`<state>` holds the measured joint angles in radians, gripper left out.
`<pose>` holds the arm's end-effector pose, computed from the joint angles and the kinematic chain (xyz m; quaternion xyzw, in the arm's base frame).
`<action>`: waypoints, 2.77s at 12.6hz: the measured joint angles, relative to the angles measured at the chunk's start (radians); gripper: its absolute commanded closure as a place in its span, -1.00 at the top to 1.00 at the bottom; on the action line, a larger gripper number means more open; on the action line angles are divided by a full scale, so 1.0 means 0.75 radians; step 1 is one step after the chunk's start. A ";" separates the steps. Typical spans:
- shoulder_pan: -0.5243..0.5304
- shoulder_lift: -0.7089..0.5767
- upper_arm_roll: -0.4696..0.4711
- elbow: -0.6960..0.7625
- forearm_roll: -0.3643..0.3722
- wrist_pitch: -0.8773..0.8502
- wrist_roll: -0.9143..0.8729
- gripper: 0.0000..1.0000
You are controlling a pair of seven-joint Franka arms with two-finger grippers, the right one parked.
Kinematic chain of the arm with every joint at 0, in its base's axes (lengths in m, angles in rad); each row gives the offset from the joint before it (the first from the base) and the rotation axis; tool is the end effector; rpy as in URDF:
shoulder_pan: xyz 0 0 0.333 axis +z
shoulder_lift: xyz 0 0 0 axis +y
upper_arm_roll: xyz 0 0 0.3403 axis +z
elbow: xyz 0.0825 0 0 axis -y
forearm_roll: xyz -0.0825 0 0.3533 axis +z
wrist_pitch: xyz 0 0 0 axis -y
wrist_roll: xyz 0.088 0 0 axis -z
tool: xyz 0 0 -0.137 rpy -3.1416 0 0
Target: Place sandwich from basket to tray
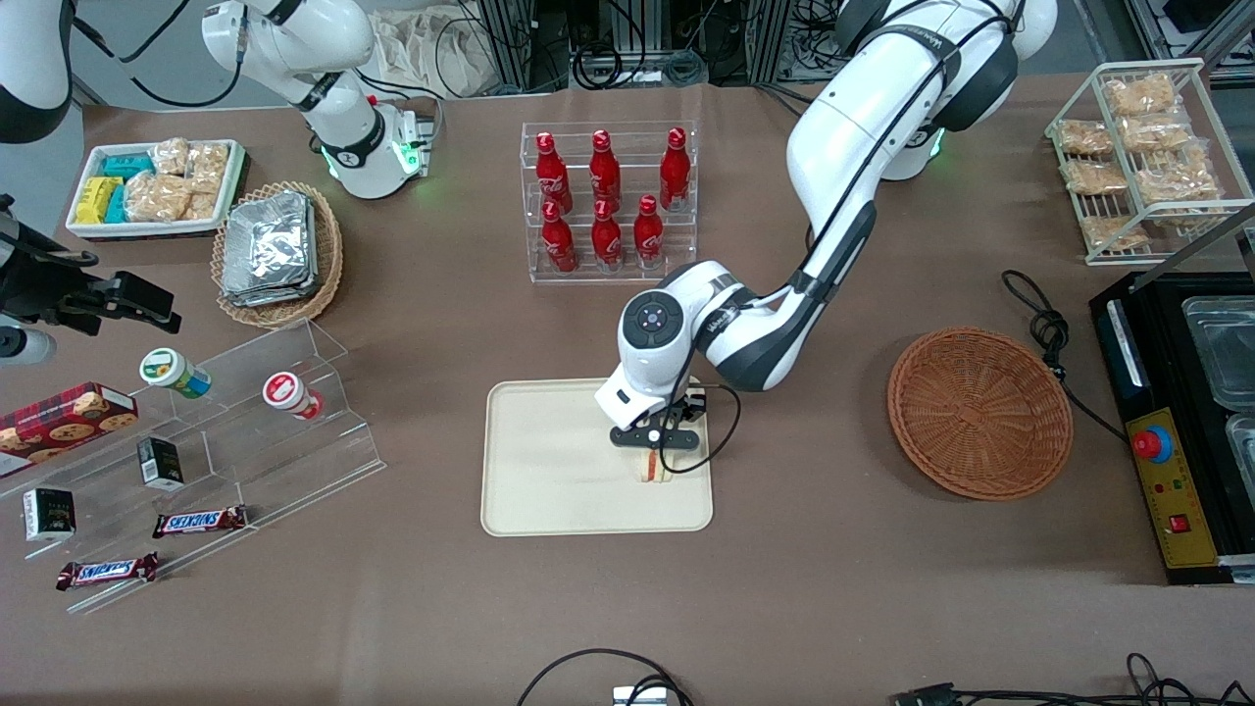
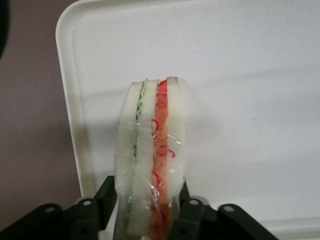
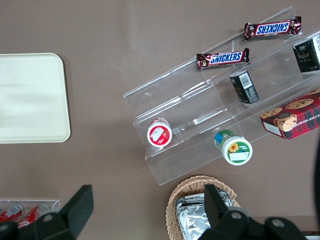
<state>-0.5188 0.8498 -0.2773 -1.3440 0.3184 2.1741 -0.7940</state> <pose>0.5589 -0.4763 0.2326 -0.9986 0.0449 -0.0256 0.0141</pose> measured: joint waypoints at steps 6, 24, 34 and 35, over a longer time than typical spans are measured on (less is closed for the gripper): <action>0.017 -0.031 0.011 0.061 0.001 -0.016 -0.063 1.00; 0.521 -0.570 0.023 0.075 -0.103 -0.643 0.050 1.00; 0.714 -0.748 0.039 -0.028 -0.243 -0.763 0.585 1.00; 0.731 -0.798 0.079 -0.077 -0.272 -0.763 0.669 1.00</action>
<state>0.0293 0.2511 -0.2180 -1.4020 0.1143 1.6016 -0.2925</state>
